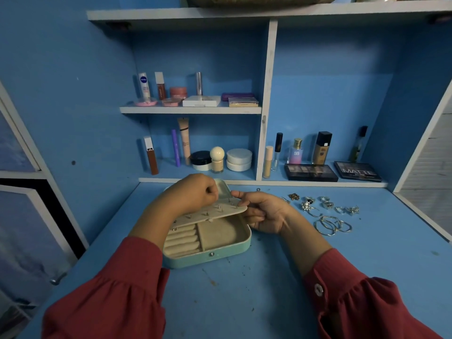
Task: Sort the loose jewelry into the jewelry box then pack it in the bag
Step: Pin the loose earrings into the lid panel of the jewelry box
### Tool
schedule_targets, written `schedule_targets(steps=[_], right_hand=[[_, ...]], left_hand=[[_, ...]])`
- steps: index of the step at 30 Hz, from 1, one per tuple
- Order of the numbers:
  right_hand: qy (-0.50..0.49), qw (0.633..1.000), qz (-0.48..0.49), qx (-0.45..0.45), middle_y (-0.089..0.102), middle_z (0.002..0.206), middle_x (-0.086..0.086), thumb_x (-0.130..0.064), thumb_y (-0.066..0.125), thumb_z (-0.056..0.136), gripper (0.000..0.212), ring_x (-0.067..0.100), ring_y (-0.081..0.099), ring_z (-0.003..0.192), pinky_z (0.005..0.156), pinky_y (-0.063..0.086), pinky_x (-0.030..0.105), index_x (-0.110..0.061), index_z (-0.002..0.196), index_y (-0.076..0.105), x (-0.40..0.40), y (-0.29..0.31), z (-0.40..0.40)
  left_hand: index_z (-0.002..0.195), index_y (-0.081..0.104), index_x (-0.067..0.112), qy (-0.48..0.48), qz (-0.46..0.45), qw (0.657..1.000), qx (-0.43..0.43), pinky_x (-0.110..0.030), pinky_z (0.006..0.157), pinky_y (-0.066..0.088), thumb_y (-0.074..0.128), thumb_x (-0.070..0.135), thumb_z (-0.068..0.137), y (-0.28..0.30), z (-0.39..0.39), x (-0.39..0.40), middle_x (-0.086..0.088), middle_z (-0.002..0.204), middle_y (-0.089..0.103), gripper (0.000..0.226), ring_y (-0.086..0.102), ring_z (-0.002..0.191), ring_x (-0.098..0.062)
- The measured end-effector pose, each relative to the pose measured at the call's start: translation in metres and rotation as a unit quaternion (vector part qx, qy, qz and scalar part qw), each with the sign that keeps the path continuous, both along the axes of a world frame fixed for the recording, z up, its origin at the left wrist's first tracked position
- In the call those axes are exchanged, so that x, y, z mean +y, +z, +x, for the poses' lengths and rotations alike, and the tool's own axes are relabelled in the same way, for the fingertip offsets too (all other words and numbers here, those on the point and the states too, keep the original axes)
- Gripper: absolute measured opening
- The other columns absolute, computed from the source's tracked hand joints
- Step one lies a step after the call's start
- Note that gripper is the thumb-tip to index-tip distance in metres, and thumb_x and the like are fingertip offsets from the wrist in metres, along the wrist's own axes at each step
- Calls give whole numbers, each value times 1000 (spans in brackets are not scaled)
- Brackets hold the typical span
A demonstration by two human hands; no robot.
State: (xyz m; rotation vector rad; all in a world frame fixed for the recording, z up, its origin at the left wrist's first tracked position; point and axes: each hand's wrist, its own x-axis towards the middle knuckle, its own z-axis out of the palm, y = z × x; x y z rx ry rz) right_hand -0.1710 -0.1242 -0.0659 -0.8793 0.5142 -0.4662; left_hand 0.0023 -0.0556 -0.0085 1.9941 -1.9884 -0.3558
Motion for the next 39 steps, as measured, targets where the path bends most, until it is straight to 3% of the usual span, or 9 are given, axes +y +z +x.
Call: schedule_targets(steps=[6,13,21,28,39], right_hand=[[2,1000,5,2,41,42,-6,3,48,70,27,3,24,25,28,16,11,-14,90,50,0,0,1],[3,1000,-3,2,43,42,-6,3,47,70,26,3,24,25,29,15,11,-13,91,50,0,0,0],[10,1000,-3,1,40,40,-6,4,47,70,25,3,24,24,28,15,10,-13,88,49,-2,-2,0],[4,1000,-2,0,36,39,-6,7,46,69,27,3,23,24,28,15,12,-11,89,50,-2,-4,1],[19,1000,-22,3,37,38,-7,5,47,69,28,3,24,24,28,16,12,-12,91,49,-2,-2,1]], left_hand=[[88,68,18,4,-3,1000,28,-29,80,49,62,15,88,1,4,1,2,92,66,7,61,87,-14],[93,70,18,-1,4,1000,0,-35,87,51,63,18,88,2,1,2,1,95,68,9,62,91,-15],[89,67,19,-15,-9,992,-127,-37,79,52,57,21,89,8,-9,6,1,88,66,11,61,83,-17],[80,62,21,-25,13,984,-178,-30,69,45,54,17,89,12,-18,4,-3,85,62,13,60,82,-20],[86,70,20,-2,5,996,-93,-35,81,52,59,18,87,6,-5,1,5,90,67,11,61,85,-14]])
